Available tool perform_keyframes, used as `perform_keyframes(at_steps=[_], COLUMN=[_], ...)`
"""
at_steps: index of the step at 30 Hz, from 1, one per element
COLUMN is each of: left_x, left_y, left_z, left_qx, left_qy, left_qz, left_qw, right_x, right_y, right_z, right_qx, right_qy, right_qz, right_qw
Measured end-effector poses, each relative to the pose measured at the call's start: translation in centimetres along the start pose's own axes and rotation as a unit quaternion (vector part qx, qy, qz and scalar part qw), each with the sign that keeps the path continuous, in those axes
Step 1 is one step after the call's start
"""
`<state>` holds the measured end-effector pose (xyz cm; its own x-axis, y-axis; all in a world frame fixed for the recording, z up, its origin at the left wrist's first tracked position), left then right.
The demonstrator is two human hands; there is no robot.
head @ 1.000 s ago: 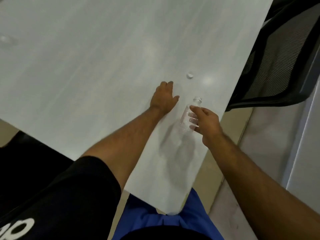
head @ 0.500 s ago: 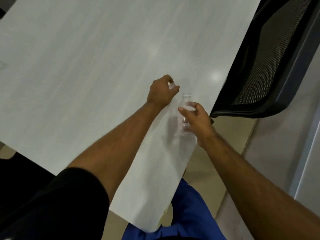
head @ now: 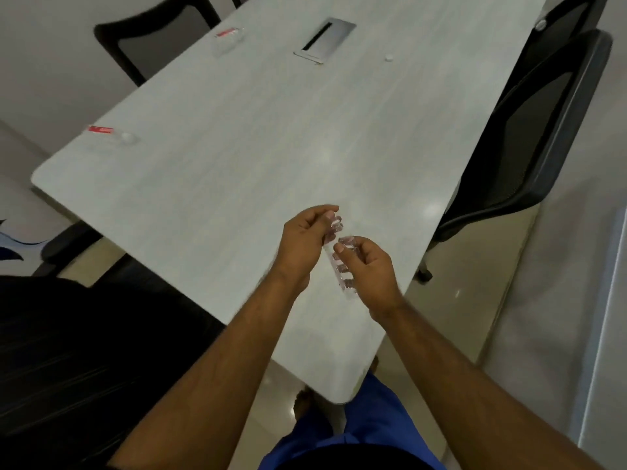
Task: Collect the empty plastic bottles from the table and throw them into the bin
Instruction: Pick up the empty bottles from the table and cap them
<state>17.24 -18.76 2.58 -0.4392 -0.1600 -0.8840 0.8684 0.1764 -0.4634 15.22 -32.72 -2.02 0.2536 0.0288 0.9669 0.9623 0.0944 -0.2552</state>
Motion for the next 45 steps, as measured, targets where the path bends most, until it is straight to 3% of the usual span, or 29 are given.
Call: perform_keyframes(at_steps=[3, 8, 12, 15, 19, 25, 30, 32, 34, 36, 38, 41, 45], left_x=[0.1, 1.1, 2.5, 3.0, 4.0, 7.2, 11.4, 13.1, 14.1, 14.8, 15.6, 17.2, 19.2], left_y=[-4.2, -9.5, -14.3, -17.8, -22.5, -31.5, -41.3, -45.0, -48.3, -50.8, -53.5, -57.6, -62.7], left_z=[-3.9, -8.8, -12.2, -13.6, -14.7, -16.8, -21.4, -23.6, -26.4, -29.2, -32.8, -39.5, -48.2], left_qx=[-0.012, -0.085, -0.195, -0.239, -0.241, -0.229, -0.335, -0.365, -0.373, -0.359, -0.348, -0.343, -0.334], left_qy=[-0.065, -0.128, -0.208, -0.241, -0.245, -0.249, -0.263, -0.28, -0.287, -0.287, -0.284, -0.284, -0.287], left_qz=[-0.002, -0.015, -0.01, 0.002, 0.018, 0.056, 0.064, 0.062, 0.068, 0.079, 0.091, 0.103, 0.126], left_qw=[0.998, 0.988, 0.958, 0.941, 0.939, 0.94, 0.903, 0.886, 0.88, 0.885, 0.889, 0.889, 0.889], right_x=[1.1, 4.1, 6.8, 8.4, 9.4, 7.6, 5.2, 4.6, 3.7, 1.8, -0.2, -2.5, -3.6], right_y=[-3.7, -8.9, -12.9, -16.1, -20.5, -27.5, -35.8, -39.4, -41.8, -43.6, -46.0, -51.2, -57.8], right_z=[2.8, 6.2, 8.8, 10.7, 11.1, 12.0, 16.5, 18.9, 21.4, 24.4, 28.3, 35.3, 43.8], right_qx=[-0.012, -0.012, -0.024, -0.027, -0.013, 0.088, 0.133, 0.168, 0.234, 0.341, 0.42, 0.5, 0.56], right_qy=[-0.037, -0.202, -0.377, -0.437, -0.437, -0.361, -0.372, -0.362, -0.321, -0.226, -0.116, -0.028, -0.027], right_qz=[-0.043, -0.126, -0.233, -0.332, -0.41, -0.429, -0.476, -0.468, -0.412, -0.277, -0.137, 0.01, 0.057], right_qw=[0.998, 0.971, 0.896, 0.835, 0.8, 0.824, 0.785, 0.788, 0.82, 0.869, 0.89, 0.866, 0.826])
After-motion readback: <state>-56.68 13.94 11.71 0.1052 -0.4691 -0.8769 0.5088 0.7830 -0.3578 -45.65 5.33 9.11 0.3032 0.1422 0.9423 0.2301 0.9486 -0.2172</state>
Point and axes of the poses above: each hand's wrist, its own y-axis towards the middle knuckle, its own z-axis out of the palm, x = y × z, the point moved 9 cm from there along y, towards the middle knuckle, and after that the axes turned 8 degrees about -z, right-handed, at the moved point
